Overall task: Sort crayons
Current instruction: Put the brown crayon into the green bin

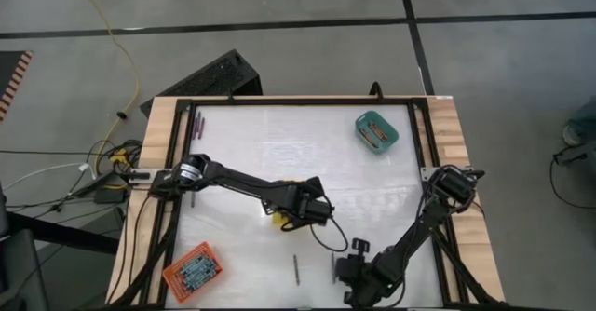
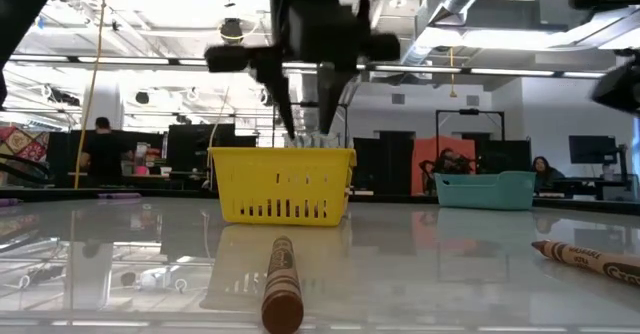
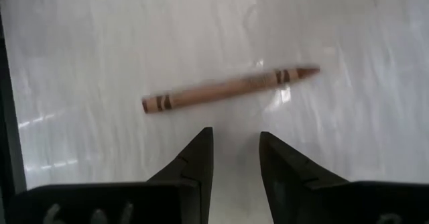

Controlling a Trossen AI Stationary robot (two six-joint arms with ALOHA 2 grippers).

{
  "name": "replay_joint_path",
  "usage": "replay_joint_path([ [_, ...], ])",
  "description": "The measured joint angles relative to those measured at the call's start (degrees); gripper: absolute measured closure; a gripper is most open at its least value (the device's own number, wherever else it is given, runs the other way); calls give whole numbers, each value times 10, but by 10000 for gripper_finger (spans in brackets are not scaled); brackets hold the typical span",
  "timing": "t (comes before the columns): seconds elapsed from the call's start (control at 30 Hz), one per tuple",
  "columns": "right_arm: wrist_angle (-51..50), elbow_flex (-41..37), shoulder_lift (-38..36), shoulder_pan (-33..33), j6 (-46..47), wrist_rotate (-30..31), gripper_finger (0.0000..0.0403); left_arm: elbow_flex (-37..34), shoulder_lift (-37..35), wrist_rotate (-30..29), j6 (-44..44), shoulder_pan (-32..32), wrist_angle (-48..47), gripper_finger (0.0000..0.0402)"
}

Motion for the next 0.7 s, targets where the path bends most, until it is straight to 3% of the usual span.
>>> replay_joint_path([
  [0.17,-67,1,-13,16,81,2,287,66,-2,-13,-73,-2,-50,256],
  [0.37,-125,1,-51,32,166,62,287,159,-12,-8,-148,-14,-101,266],
  [0.5,-153,1,-77,42,204,95,287,200,-47,25,-206,-17,-118,267],
  [0.7,-146,1,-91,47,247,131,287,205,-133,85,-309,-9,-125,268],
])
